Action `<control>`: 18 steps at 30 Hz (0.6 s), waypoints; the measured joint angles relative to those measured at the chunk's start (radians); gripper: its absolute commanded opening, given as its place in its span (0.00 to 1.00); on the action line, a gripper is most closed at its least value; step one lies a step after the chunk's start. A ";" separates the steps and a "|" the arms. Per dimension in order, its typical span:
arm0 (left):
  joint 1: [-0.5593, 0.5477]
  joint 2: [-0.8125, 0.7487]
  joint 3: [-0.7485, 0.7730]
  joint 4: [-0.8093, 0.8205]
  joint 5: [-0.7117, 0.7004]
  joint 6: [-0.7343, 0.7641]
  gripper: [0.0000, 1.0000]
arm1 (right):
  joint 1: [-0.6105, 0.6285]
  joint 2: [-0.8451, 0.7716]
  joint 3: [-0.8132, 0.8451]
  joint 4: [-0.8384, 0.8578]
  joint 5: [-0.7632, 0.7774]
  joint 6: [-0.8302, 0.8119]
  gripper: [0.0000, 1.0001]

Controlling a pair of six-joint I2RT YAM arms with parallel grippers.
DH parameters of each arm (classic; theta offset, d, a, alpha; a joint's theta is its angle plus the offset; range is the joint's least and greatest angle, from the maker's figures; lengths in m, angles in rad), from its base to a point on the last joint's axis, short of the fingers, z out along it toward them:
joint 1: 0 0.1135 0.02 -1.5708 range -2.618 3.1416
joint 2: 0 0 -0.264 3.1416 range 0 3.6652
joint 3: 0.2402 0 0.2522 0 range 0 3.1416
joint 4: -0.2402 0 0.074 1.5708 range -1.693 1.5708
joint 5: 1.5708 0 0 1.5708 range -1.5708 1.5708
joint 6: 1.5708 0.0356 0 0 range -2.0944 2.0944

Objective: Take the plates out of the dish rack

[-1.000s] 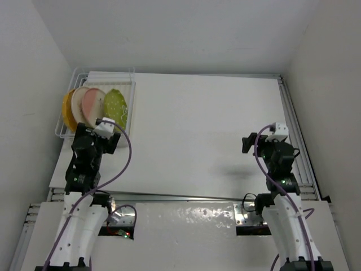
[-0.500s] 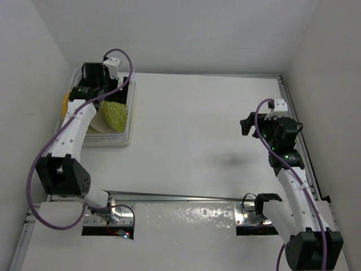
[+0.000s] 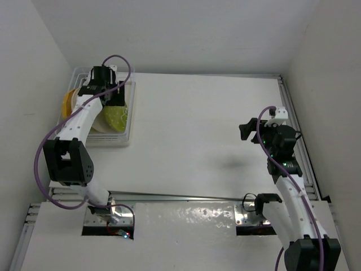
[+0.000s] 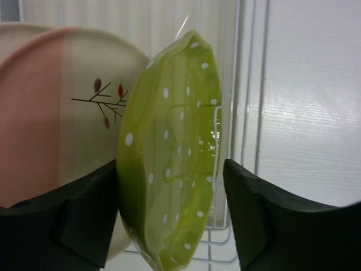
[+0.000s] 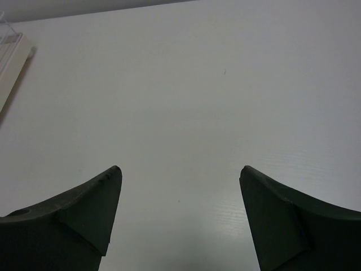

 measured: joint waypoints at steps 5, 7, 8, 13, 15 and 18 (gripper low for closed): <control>0.001 0.021 -0.043 0.034 -0.036 -0.020 0.45 | 0.000 -0.021 -0.013 0.001 0.006 0.019 0.83; 0.006 0.030 -0.045 0.041 -0.049 -0.023 0.32 | 0.000 -0.024 -0.015 0.002 0.008 0.027 0.83; 0.008 0.033 -0.045 0.045 -0.050 -0.026 0.28 | 0.000 -0.026 -0.015 0.002 0.008 0.030 0.83; 0.007 0.029 -0.044 0.048 -0.030 -0.035 0.00 | 0.000 -0.037 -0.016 -0.006 0.010 0.037 0.83; 0.007 0.029 -0.044 0.046 -0.027 -0.036 0.00 | 0.000 -0.048 -0.020 -0.006 0.016 0.037 0.83; 0.007 0.028 -0.043 0.046 -0.031 -0.037 0.00 | 0.000 -0.064 -0.029 -0.006 0.024 0.037 0.83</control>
